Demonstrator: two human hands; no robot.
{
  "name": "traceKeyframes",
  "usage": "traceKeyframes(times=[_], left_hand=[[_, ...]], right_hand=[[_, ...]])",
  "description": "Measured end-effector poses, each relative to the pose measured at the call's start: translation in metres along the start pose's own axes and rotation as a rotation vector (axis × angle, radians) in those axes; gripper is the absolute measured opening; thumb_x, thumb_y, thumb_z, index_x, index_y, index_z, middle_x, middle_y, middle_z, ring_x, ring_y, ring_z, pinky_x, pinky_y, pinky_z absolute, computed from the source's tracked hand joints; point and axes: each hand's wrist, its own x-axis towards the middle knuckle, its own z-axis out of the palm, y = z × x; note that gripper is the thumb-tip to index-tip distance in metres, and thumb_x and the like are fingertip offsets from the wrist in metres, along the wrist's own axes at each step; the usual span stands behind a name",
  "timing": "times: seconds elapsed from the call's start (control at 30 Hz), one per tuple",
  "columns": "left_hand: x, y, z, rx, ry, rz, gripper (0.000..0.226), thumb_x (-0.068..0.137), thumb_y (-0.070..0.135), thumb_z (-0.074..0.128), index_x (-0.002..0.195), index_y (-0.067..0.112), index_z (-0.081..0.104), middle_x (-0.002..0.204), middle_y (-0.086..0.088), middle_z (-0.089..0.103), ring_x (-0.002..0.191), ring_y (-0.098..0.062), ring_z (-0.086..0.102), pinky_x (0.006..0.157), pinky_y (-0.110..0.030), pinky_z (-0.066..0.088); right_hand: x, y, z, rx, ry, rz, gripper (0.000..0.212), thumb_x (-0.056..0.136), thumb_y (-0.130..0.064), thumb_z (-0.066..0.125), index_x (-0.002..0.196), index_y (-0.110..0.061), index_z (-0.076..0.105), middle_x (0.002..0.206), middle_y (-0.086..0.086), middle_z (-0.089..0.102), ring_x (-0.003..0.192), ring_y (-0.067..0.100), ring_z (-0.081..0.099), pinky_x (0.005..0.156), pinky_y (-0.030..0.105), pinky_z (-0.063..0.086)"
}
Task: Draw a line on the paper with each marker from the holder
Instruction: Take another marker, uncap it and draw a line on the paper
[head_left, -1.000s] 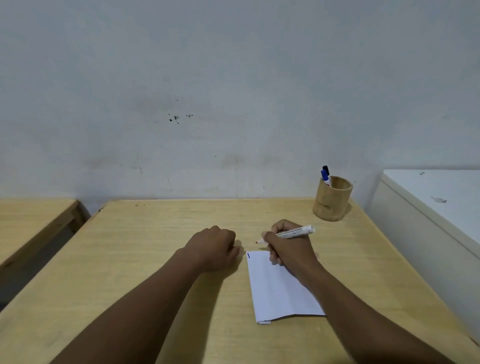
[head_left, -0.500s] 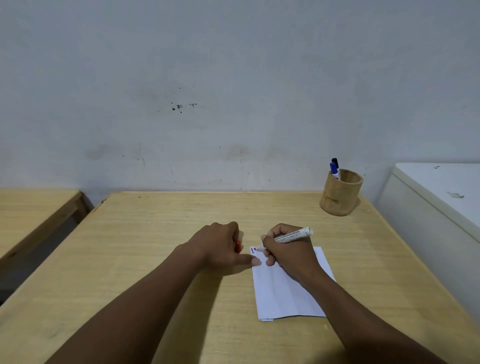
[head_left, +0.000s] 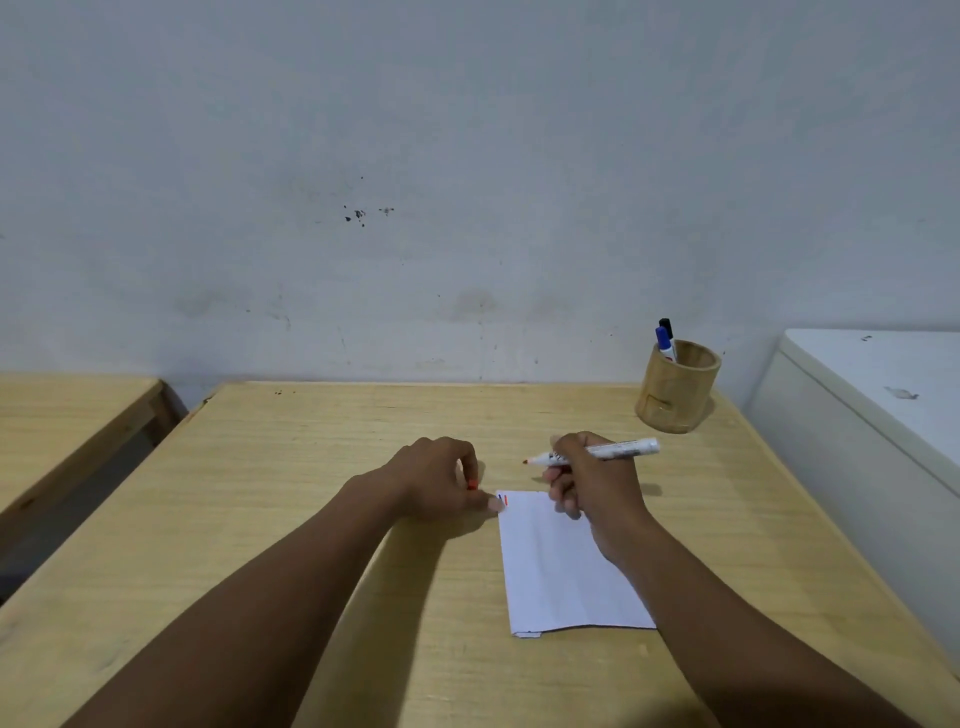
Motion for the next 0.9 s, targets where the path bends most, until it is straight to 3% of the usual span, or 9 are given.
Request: traceKeyframes(times=[0.07,0.17,0.3,0.4,0.6,0.9], left_hand=[[0.002,-0.006,-0.004,-0.075,0.029,0.027,0.029,0.079,0.045,0.079,0.090,0.020,0.071,0.074,0.014,0.067,0.075,-0.008,0.064,0.065,-0.026,0.045],[0.003,-0.004,-0.015,-0.356,0.139,0.058,0.012,0.088,0.023,0.076,0.087,0.011,0.074,0.062,0.008,0.071,0.058,-0.005,0.065,0.062,-0.025,0.048],[0.009,0.026,-0.040,-1.027,0.175,0.082,0.016,0.095,0.013,0.069,0.101,-0.001,0.074,0.081,-0.007,0.074,0.068,-0.019,0.068,0.067,-0.028,0.053],[0.016,0.055,-0.050,-1.282,0.106,0.121,0.017,0.099,0.011,0.062,0.104,0.001,0.074,0.086,-0.007,0.074,0.073,-0.020,0.070,0.071,-0.027,0.055],[0.033,0.099,-0.049,-1.396,0.025,0.180,0.017,0.099,0.012,0.061,0.103,0.002,0.074,0.080,-0.004,0.070,0.067,-0.016,0.064,0.066,-0.025,0.053],[0.055,0.140,-0.039,-1.302,-0.018,0.237,0.016,0.097,0.010,0.064,0.102,-0.002,0.073,0.076,-0.008,0.067,0.067,-0.019,0.064,0.065,-0.026,0.054]], right_hand=[[0.005,-0.012,-0.005,0.174,0.049,0.096,0.013,0.091,-0.019,0.065,0.081,-0.012,0.062,0.055,0.005,0.061,0.039,0.011,0.046,0.038,0.019,0.027],[0.012,-0.040,-0.014,0.339,0.036,0.074,0.017,0.093,-0.020,0.068,0.081,-0.013,0.059,0.055,0.004,0.058,0.034,0.007,0.044,0.032,0.017,0.026],[0.006,-0.081,-0.030,0.394,-0.146,0.030,0.010,0.091,-0.022,0.068,0.088,-0.012,0.067,0.070,0.008,0.067,0.048,0.010,0.061,0.042,0.018,0.042],[0.001,-0.102,-0.042,0.421,-0.179,0.006,0.014,0.090,-0.017,0.061,0.095,-0.007,0.071,0.073,0.012,0.070,0.051,0.014,0.063,0.045,0.021,0.047],[0.000,-0.117,-0.051,0.361,-0.131,-0.081,0.017,0.093,-0.014,0.058,0.102,-0.004,0.068,0.070,0.012,0.071,0.049,0.015,0.063,0.050,0.023,0.043],[0.015,-0.121,-0.066,0.320,-0.139,-0.113,0.010,0.093,-0.013,0.063,0.095,-0.005,0.067,0.072,0.014,0.069,0.050,0.015,0.063,0.053,0.025,0.042]])
